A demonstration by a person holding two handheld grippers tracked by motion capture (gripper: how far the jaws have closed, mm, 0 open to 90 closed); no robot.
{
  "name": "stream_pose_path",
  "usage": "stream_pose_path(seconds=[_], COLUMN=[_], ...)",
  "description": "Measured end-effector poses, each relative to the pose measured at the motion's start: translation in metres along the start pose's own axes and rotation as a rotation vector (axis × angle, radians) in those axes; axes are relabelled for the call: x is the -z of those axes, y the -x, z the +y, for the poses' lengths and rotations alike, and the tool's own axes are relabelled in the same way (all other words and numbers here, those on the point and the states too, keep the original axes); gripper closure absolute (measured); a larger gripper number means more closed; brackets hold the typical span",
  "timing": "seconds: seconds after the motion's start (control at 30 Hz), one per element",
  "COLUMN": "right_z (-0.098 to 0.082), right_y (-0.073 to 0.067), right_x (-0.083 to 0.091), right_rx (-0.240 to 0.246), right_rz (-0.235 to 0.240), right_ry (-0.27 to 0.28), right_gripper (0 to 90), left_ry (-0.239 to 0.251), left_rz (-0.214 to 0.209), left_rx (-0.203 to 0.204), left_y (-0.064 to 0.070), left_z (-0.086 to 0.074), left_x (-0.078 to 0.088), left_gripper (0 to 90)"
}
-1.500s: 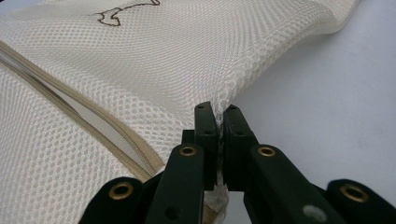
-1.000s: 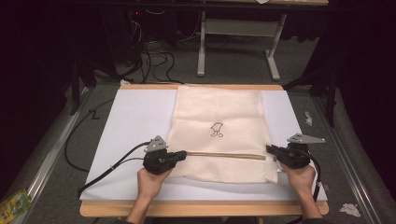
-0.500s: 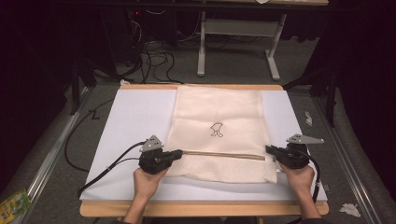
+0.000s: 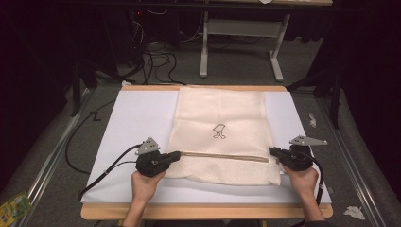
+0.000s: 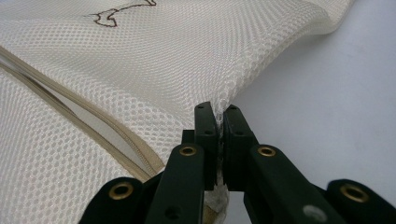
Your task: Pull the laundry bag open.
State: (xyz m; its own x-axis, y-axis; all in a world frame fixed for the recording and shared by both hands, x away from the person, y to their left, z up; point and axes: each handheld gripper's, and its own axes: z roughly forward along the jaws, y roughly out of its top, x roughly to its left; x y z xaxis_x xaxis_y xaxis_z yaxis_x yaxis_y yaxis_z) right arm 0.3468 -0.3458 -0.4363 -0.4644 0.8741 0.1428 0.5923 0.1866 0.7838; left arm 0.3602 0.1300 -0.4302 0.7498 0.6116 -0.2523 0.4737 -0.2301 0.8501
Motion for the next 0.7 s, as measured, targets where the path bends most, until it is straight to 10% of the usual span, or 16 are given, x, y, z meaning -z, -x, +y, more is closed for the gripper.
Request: stream_pose_path(seconds=[0.7], right_z=[-0.001], right_y=[0.001], right_x=[0.001], right_rx=[-0.011], right_rz=[0.005], right_ry=[0.013], right_gripper=[87.6], left_ry=[0.002], left_rz=[0.016], left_rx=[0.023], left_y=[-0.007], left_z=[-0.005], left_x=[0.011], left_gripper=[87.1])
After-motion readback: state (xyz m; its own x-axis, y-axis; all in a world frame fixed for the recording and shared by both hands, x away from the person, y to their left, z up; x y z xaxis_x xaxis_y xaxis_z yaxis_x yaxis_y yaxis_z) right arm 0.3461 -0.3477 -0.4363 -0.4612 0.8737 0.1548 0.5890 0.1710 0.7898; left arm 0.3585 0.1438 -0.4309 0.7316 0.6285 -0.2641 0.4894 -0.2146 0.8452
